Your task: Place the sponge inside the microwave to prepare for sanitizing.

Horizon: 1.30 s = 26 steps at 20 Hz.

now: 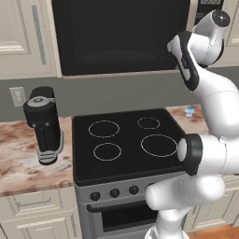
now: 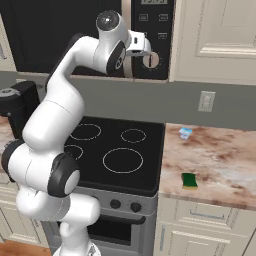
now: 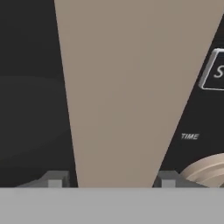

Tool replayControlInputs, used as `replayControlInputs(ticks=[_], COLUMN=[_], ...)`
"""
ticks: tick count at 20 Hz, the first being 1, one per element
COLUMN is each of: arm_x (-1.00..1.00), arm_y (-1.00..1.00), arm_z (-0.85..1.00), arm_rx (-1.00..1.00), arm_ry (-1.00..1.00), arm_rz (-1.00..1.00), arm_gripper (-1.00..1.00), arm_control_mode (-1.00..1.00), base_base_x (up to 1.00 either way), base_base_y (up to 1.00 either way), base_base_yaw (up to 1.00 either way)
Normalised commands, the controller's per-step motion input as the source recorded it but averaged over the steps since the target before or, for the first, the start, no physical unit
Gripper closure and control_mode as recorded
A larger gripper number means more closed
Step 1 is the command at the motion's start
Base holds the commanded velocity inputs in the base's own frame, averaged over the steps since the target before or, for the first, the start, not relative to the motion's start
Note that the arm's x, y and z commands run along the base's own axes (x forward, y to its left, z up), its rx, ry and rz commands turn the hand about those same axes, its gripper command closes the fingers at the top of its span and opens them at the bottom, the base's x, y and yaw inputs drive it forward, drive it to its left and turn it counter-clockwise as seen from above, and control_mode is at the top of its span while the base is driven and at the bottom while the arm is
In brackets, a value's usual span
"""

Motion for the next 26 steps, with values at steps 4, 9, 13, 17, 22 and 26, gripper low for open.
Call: replayControlInputs(ticks=[4, 9, 13, 17, 22, 26], arm_x=[0.21, 0.14, -0.12, -0.5, -0.69, -0.74], arm_y=[0.0, 0.0, -0.01, 0.0, 0.0, 0.01], arm_z=[-0.05, -0.02, 0.01, 0.09, 0.13, 0.11], arm_rx=[0.0, 0.05, 0.11, 0.11, 0.05, 0.01], arm_ry=[-0.09, -0.03, 0.0, 0.0, 0.0, 0.0], arm_rz=[0.0, 0.0, 0.0, 0.0, 0.0, 0.0], arm_gripper=[1.0, 1.0, 1.0, 1.0, 1.0, 1.0], arm_control_mode=[-1.0, -1.0, -1.0, -1.0, -1.0, -1.0], base_base_x=[0.0, 0.0, 0.0, 0.0, 0.0, 0.0], base_base_y=[0.0, 0.0, 0.0, 0.0, 0.0, 0.0], base_base_yaw=[0.0, 0.0, 0.0, 0.0, 0.0, 0.0])
